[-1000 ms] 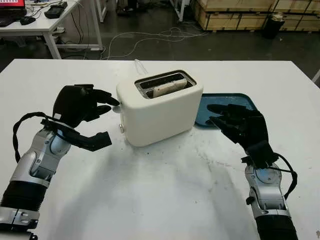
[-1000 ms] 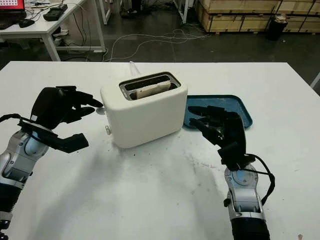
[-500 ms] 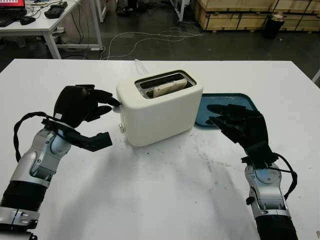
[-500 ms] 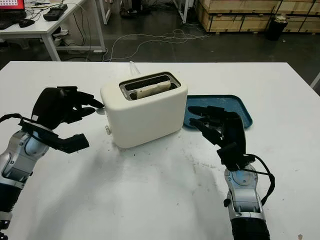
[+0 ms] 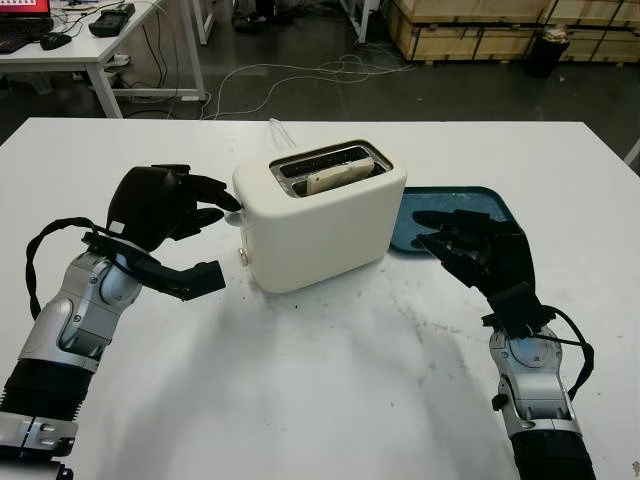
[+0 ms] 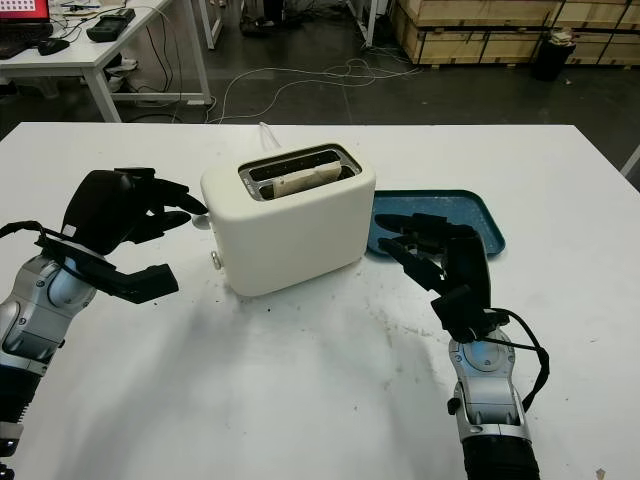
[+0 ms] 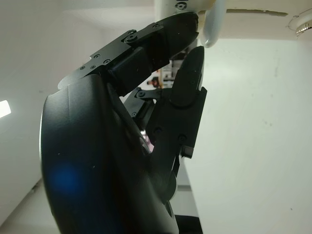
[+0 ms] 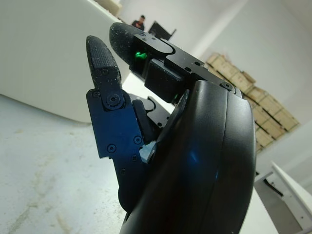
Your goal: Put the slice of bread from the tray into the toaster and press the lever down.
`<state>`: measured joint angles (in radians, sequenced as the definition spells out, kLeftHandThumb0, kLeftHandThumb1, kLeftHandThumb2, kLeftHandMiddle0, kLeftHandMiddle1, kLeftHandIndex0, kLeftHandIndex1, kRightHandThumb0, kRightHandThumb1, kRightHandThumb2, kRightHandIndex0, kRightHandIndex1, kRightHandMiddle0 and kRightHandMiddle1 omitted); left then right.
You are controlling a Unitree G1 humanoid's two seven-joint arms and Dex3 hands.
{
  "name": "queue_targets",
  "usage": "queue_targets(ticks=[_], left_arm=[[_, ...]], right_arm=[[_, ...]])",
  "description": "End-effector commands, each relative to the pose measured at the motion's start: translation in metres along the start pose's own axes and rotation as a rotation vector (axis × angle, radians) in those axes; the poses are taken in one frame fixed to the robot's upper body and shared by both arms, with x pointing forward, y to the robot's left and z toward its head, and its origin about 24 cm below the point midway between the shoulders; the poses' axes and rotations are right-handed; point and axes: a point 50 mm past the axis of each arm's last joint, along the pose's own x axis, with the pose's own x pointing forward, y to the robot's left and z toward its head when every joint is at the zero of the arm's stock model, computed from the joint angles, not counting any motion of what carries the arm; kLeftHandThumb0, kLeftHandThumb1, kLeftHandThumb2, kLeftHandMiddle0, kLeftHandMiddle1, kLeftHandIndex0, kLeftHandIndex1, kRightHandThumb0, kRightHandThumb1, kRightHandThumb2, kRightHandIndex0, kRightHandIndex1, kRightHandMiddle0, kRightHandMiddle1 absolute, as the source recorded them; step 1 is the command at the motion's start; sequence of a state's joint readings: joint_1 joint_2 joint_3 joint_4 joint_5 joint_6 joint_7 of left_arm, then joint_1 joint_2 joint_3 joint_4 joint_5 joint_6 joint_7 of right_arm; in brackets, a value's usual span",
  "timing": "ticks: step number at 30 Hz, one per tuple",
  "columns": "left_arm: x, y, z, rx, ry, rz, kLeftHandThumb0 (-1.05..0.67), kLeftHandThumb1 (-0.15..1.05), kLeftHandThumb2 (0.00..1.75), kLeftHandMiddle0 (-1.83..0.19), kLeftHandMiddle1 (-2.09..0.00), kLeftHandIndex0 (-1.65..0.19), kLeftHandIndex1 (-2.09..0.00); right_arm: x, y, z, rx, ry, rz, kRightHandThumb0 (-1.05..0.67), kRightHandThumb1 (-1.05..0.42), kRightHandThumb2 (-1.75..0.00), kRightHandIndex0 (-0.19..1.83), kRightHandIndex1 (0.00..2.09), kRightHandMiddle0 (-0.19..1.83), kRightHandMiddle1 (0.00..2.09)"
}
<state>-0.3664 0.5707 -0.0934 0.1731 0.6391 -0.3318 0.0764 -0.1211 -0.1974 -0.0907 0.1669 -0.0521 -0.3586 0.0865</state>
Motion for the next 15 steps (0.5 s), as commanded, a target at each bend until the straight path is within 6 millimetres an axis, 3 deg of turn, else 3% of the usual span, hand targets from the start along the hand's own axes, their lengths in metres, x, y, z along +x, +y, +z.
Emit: queue_targets(ticks=[1,15], left_arm=[[0.006,0.002,0.003,0.01,-0.019,0.011,-0.16,0.91,0.0,-0.78,-1.35,-1.05,-0.4],[0.006,-0.016,0.008,-0.058,-0.004,-0.032,-0.16,0.92,0.02,-0.72,-1.45,-0.95,-0.55]], right_arm=[[0.0,-0.002,0.002,-0.01,-0.019,-0.008,-0.41,-0.85,0.0,1.02,0.65,1.15,0.0],[-0.001,-0.003,0.003,-0.018,-0.01,-0.012,-0.42,-0.85,0.0,1.02,0.65,1.15,0.0]])
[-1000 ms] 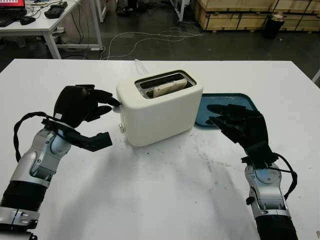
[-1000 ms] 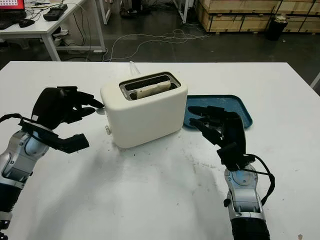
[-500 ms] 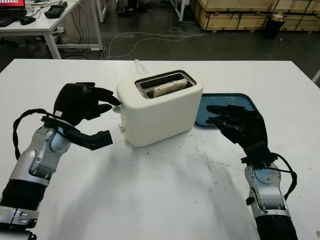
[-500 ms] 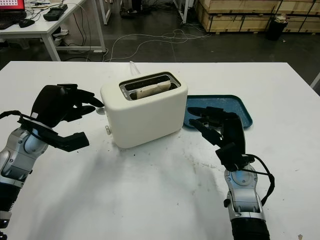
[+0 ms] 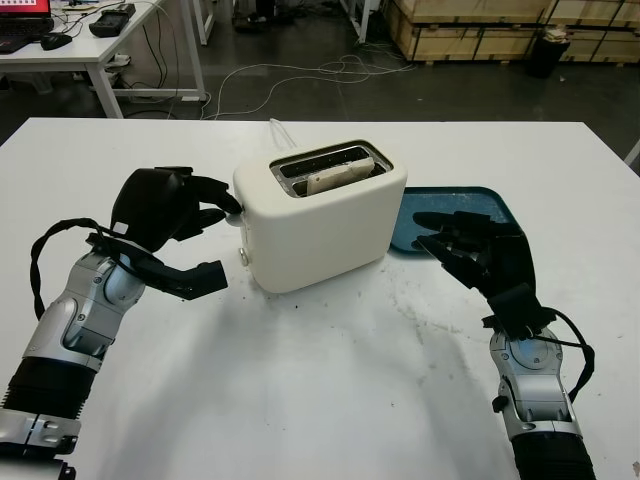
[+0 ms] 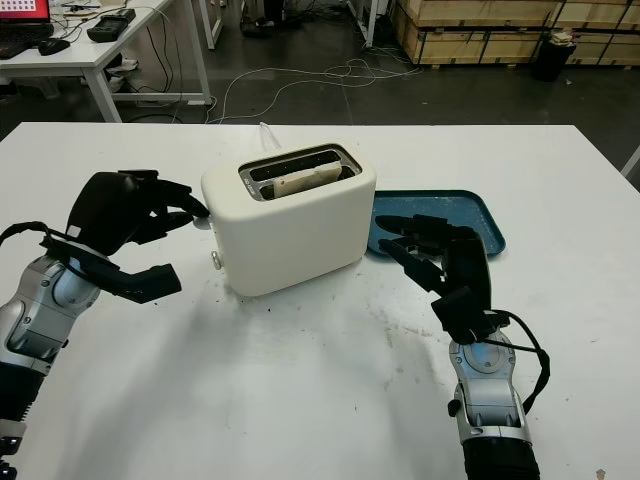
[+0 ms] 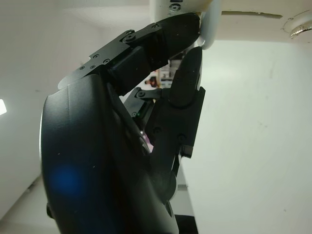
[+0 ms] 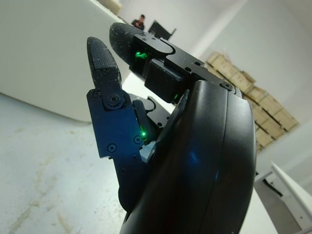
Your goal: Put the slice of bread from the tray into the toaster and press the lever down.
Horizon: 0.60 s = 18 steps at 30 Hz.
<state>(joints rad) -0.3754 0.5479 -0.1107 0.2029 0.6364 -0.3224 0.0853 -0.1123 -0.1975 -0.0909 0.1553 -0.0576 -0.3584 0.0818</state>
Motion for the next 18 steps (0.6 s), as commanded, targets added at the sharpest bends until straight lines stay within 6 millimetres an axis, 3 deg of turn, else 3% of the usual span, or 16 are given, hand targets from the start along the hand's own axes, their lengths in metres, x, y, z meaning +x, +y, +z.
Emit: queue_targets(ticks=[1,5,9,18], left_arm=[[0.003,-0.011,0.008,-0.04,-0.019,-0.03,-0.16,0.92,0.02,-0.72,-1.43,-0.94,-0.56],[0.001,-0.024,0.012,-0.072,-0.018,-0.058,-0.17,0.92,0.02,-0.76,-1.36,-0.91,-0.62],[-0.006,-0.043,0.015,-0.116,-0.007,-0.138,-0.19,0.92,0.07,-0.73,-1.46,-0.87,-0.67],[-0.029,-0.086,0.022,-0.192,0.057,-0.256,-0.15,0.92,0.06,-0.71,-1.3,-0.84,-0.68]], right_arm=[[0.0,-0.003,0.003,-0.01,-0.008,-0.008,-0.41,-0.85,0.0,1.02,0.65,1.15,0.0],[0.0,-0.003,0.002,-0.014,-0.01,-0.009,-0.41,-0.85,0.0,1.02,0.66,1.15,0.0],[0.0,-0.003,0.002,-0.02,-0.005,-0.008,-0.41,-0.85,0.0,1.01,0.66,1.15,0.0],[0.0,-0.005,0.001,-0.024,-0.001,-0.011,-0.4,-0.84,0.0,1.0,0.67,1.15,0.0]])
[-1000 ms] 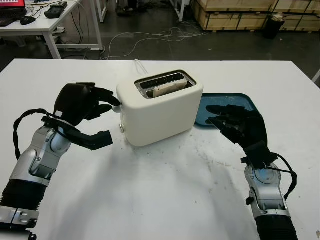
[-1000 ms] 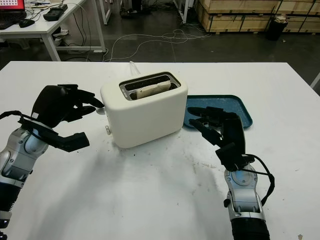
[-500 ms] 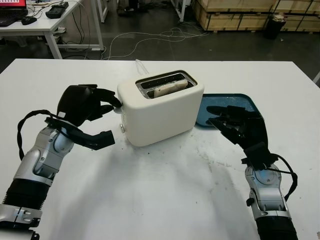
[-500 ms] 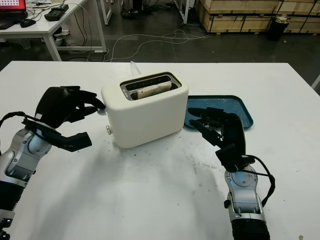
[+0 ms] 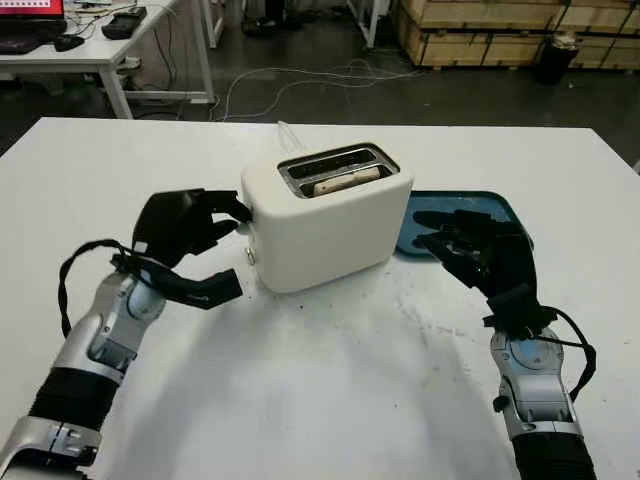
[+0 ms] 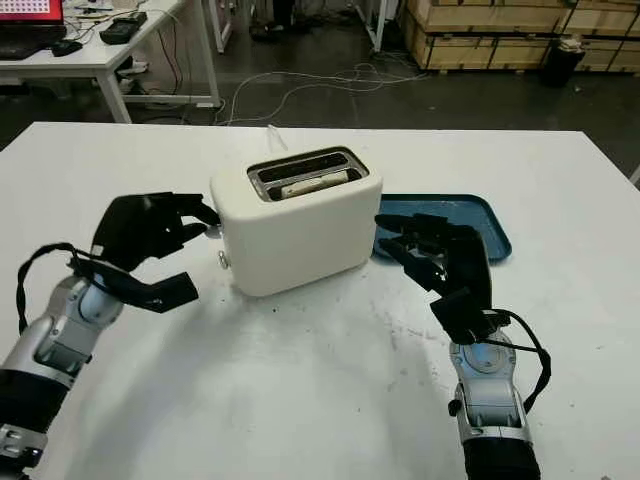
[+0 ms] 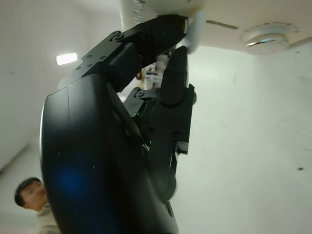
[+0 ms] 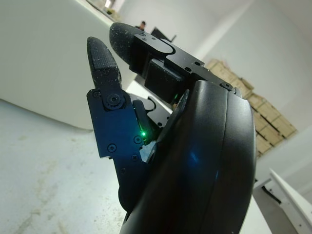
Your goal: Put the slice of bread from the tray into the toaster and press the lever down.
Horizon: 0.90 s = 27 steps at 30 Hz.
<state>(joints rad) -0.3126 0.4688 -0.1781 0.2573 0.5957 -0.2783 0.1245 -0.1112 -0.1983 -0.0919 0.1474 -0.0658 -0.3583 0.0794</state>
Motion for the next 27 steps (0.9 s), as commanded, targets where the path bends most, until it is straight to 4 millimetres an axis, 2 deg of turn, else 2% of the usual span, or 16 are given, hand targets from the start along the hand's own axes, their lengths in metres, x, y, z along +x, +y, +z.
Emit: queue_targets(ticks=[1,12,15,27], left_arm=[[-0.015,-0.05,0.012,-0.055,-0.001,-0.206,-0.17,0.92,0.08,-0.7,-1.29,-0.83,-0.67],[-0.044,-0.09,0.012,-0.185,0.136,-0.28,-0.24,0.92,0.23,-0.64,-1.42,-0.78,-0.7],[-0.045,-0.091,0.012,-0.179,0.138,-0.28,-0.23,0.92,0.21,-0.62,-1.47,-0.76,-0.73],[-0.039,-0.083,0.011,-0.154,0.134,-0.272,-0.23,0.92,0.22,-0.57,-1.43,-0.71,-0.77]], right_arm=[[-0.001,-0.004,0.0,-0.016,0.006,-0.011,-0.4,-0.84,0.0,1.0,0.67,1.15,0.0],[0.0,-0.007,-0.001,-0.016,0.01,-0.011,-0.41,-0.85,0.0,0.99,0.68,1.14,0.0],[0.0,-0.007,-0.002,-0.012,0.011,-0.01,-0.41,-0.84,0.0,1.0,0.7,1.14,0.0],[0.0,-0.006,-0.002,-0.012,0.017,-0.013,-0.4,-0.84,0.0,0.99,0.69,1.14,0.0]])
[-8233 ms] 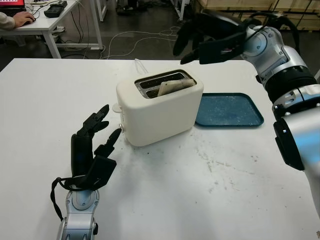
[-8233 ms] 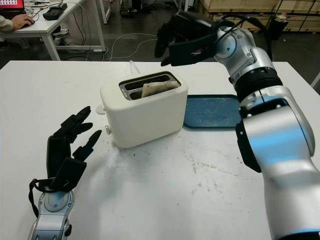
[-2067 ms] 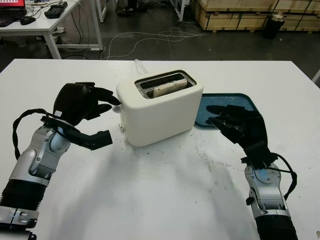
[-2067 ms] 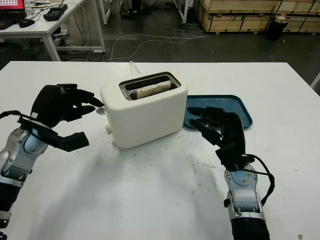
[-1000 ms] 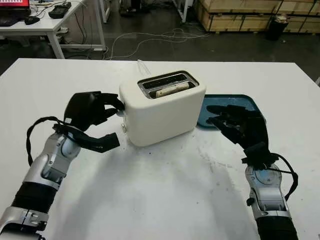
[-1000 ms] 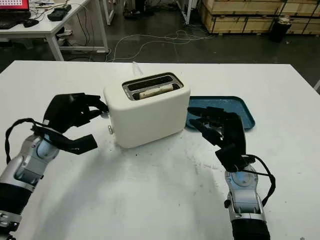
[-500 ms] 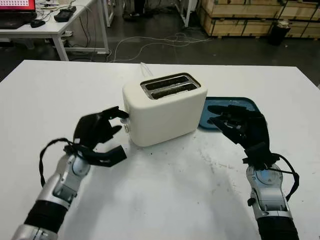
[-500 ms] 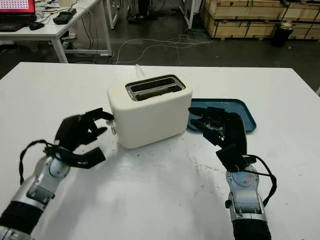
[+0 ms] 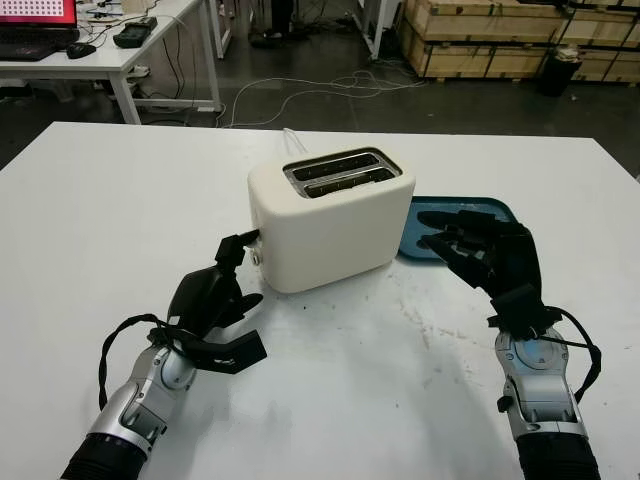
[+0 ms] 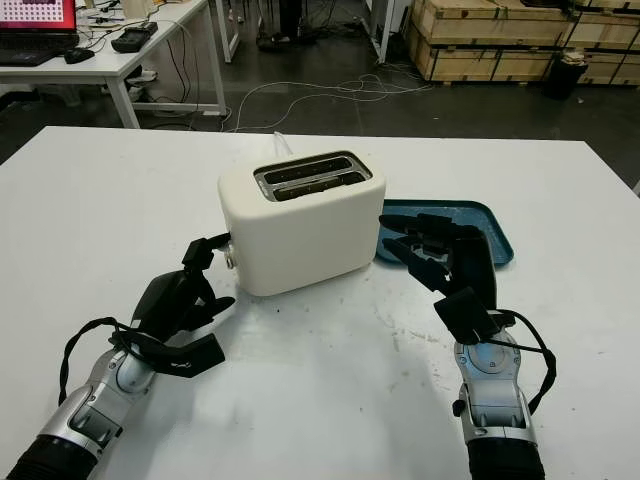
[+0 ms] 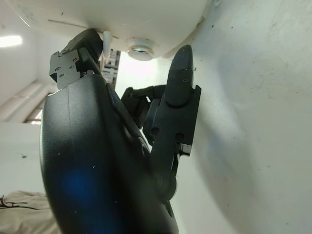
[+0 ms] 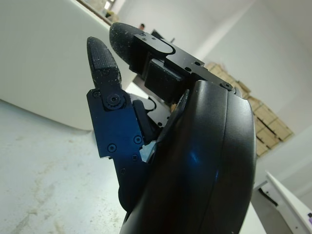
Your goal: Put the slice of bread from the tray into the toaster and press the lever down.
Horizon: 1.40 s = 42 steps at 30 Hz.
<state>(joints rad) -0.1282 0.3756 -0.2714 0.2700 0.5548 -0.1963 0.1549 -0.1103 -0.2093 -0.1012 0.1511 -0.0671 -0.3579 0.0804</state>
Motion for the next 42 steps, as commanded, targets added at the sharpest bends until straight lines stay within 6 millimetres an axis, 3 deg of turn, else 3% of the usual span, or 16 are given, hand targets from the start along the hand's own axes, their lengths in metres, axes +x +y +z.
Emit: queue_targets(ticks=[1,5,9,13,15,21,29,42], left_arm=[[0.007,-0.015,0.011,0.023,-0.02,-0.119,-0.23,0.92,0.23,-0.57,-1.43,-0.71,-0.77],[0.012,-0.001,0.012,0.047,-0.024,-0.066,-0.19,0.92,0.2,-0.59,-1.43,-0.71,-0.77],[0.018,0.028,0.016,0.109,-0.066,0.012,-0.2,0.92,0.24,-0.57,-1.45,-0.7,-0.79],[0.024,0.059,0.022,0.157,-0.113,0.079,-0.18,0.92,0.31,-0.53,-1.63,-0.51,-1.21],[0.028,0.074,0.027,0.19,-0.133,0.105,-0.18,0.92,0.3,-0.55,-1.71,-0.5,-1.34],[0.036,0.107,0.041,0.272,-0.182,0.158,-0.2,0.92,0.21,-0.66,-1.69,-0.59,-1.42],[0.043,0.123,0.05,0.311,-0.227,0.187,-0.22,0.91,0.17,-0.71,-1.66,-0.63,-1.43],[0.046,0.12,0.052,0.318,-0.25,0.199,-0.21,0.92,0.14,-0.73,-1.67,-0.64,-1.39]], right_arm=[[0.001,-0.002,-0.001,-0.002,0.012,-0.008,-0.41,-0.84,0.0,0.99,0.69,1.14,0.0],[0.001,-0.001,0.0,-0.004,0.006,-0.007,-0.4,-0.85,0.0,0.99,0.68,1.14,0.0],[0.001,-0.001,0.0,-0.003,0.009,-0.008,-0.41,-0.85,0.0,1.0,0.68,1.14,0.0],[0.001,-0.001,0.0,0.001,0.012,-0.008,-0.41,-0.84,0.0,1.0,0.68,1.14,0.0],[0.001,-0.002,-0.001,-0.001,0.01,-0.007,-0.41,-0.84,0.0,1.0,0.68,1.14,0.0],[0.001,-0.002,-0.001,0.004,0.008,-0.007,-0.4,-0.84,0.0,1.01,0.67,1.14,0.0],[0.001,-0.002,-0.001,0.007,0.012,-0.007,-0.41,-0.84,0.0,1.01,0.68,1.15,0.0],[0.002,-0.002,-0.001,0.006,0.007,-0.005,-0.4,-0.84,0.0,1.01,0.66,1.14,0.0]])
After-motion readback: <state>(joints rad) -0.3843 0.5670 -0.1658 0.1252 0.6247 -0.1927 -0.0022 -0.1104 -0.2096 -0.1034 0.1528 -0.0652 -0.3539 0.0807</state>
